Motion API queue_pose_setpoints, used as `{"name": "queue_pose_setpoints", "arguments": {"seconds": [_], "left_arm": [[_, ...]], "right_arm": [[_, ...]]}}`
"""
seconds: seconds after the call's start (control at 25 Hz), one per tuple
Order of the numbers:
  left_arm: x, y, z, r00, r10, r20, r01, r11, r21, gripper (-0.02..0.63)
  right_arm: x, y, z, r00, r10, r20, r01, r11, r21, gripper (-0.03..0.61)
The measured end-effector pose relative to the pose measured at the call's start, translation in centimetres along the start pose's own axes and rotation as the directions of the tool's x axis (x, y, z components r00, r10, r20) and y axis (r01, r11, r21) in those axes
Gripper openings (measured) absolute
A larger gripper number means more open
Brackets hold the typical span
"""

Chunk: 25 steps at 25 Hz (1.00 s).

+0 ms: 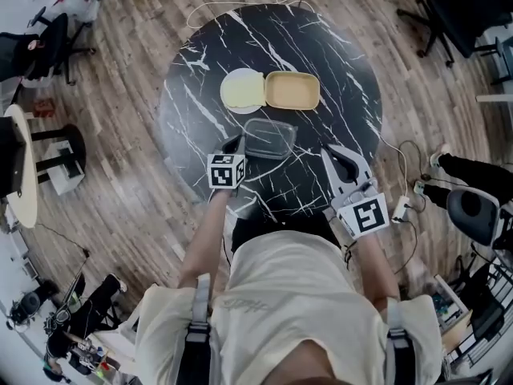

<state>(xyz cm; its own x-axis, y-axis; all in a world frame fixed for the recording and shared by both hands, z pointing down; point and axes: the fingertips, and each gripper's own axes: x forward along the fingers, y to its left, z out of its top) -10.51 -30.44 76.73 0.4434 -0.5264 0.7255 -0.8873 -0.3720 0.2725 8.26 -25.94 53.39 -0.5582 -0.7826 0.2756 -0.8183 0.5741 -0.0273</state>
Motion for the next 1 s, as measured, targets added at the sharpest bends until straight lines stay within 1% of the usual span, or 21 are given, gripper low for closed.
{"name": "queue_pose_setpoints", "arguments": {"seconds": [0.12, 0.24, 0.44, 0.56, 0.68, 0.88, 1.0], "left_arm": [[-1.9, -0.4, 1.1, 0.999, -0.003, 0.047, 0.002, 0.999, 0.036, 0.017], [-4.1, -0.4, 2.5, 0.995, 0.009, 0.101, -0.015, 0.998, 0.054, 0.017], [-8.8, -0.3, 5.6, 0.979, 0.036, 0.202, -0.049, 0.997, 0.061, 0.017], [-11.3, -0.4, 7.9, 0.963, 0.034, 0.267, -0.049, 0.998, 0.048, 0.017], [-14.0, -0.7, 10.4, 0.945, 0.027, 0.327, -0.042, 0.998, 0.039, 0.017], [-17.7, -1.8, 15.1, 0.907, 0.006, 0.422, -0.045, 0.996, 0.082, 0.017], [-19.8, -2.9, 17.3, 0.886, -0.018, 0.464, -0.046, 0.991, 0.126, 0.017]], "right_arm": [[0.1, 0.6, 0.5, 1.0, 0.009, 0.011, -0.009, 1.0, -0.015, 0.006], [0.1, 1.1, 1.3, 0.999, 0.019, 0.028, -0.018, 0.999, -0.036, 0.005], [-0.4, 1.5, 2.8, 0.999, 0.022, 0.05, -0.019, 0.998, -0.067, 0.006], [-0.5, 1.5, 3.3, 0.998, 0.024, 0.059, -0.019, 0.996, -0.089, 0.006], [-1.0, 1.5, 3.0, 0.999, 0.032, 0.033, -0.029, 0.996, -0.083, 0.005], [-1.1, 1.0, 5.2, 0.997, 0.025, 0.077, -0.016, 0.993, -0.114, 0.005], [-1.4, 0.6, 6.6, 0.994, 0.008, 0.109, 0.006, 0.992, -0.128, 0.005]]}}
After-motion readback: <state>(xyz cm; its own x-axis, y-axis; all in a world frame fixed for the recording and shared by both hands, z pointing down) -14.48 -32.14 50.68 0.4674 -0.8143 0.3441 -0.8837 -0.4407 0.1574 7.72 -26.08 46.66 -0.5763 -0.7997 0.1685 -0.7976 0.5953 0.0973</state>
